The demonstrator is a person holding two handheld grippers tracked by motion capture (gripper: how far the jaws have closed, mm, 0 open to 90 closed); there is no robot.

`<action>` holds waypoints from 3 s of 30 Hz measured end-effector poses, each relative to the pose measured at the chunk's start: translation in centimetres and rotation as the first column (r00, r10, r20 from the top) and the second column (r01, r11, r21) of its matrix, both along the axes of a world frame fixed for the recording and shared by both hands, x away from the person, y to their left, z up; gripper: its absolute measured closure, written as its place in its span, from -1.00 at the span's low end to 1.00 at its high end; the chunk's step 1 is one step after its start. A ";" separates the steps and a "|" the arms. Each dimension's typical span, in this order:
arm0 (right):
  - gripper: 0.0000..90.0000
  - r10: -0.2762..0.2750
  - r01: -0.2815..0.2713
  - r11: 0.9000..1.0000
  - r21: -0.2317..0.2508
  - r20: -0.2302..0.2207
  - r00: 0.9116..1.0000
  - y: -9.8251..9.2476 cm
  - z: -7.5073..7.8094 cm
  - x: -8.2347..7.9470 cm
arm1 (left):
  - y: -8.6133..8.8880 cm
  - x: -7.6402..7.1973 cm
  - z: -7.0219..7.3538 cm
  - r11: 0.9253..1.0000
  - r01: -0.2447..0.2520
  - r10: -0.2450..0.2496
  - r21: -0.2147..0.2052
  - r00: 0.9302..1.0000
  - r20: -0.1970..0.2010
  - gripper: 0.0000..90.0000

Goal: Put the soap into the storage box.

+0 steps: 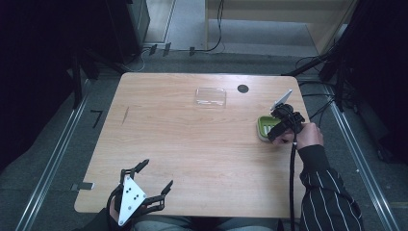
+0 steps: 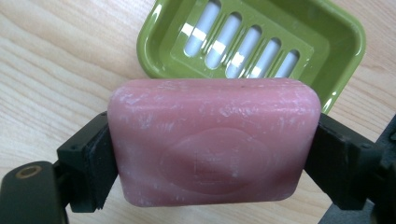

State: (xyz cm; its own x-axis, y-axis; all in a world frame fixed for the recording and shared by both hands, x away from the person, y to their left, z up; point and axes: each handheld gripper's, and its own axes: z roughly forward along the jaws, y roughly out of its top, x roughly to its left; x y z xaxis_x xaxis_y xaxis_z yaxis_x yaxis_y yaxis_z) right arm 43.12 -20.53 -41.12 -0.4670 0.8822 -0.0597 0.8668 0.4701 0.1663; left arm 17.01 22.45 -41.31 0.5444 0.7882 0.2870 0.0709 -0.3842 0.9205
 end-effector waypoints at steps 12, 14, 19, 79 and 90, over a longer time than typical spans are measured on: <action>-0.69 -0.067 0.067 0.998 0.009 0.011 0.998 -0.1 -0.2 1.2 | 0.0 0.0 0.0 1.000 -0.001 0.001 0.001 1.000 -0.001 -0.70; -0.69 -0.066 0.066 0.998 0.009 0.013 0.998 -0.1 -0.2 1.3 | 0.0 0.0 0.0 1.000 -0.001 0.001 -0.001 1.000 -0.002 -0.70; -0.69 -0.082 0.082 0.996 0.017 0.019 0.996 -0.2 -0.2 1.8 | 0.0 0.0 0.0 1.000 -0.001 0.001 -0.004 1.000 -0.001 -0.70; -0.70 -0.288 0.289 0.949 0.125 -0.034 0.957 -1.7 -3.7 5.4 | 0.0 0.0 0.0 1.000 0.001 -0.001 0.000 1.000 -0.002 -0.70; -0.70 -0.306 0.308 0.945 0.112 -0.032 0.951 -1.5 -4.2 5.5 | 0.0 0.0 0.0 1.000 0.002 -0.002 0.000 1.000 -0.001 -0.70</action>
State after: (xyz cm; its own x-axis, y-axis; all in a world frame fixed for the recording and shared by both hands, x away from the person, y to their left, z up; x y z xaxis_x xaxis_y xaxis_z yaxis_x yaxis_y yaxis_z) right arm 48.67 -21.99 -45.33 -0.1723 0.9835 0.0548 0.9688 0.1591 0.1900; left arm 16.99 22.49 -41.32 0.5464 0.7870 0.2864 0.0715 -0.3845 0.9204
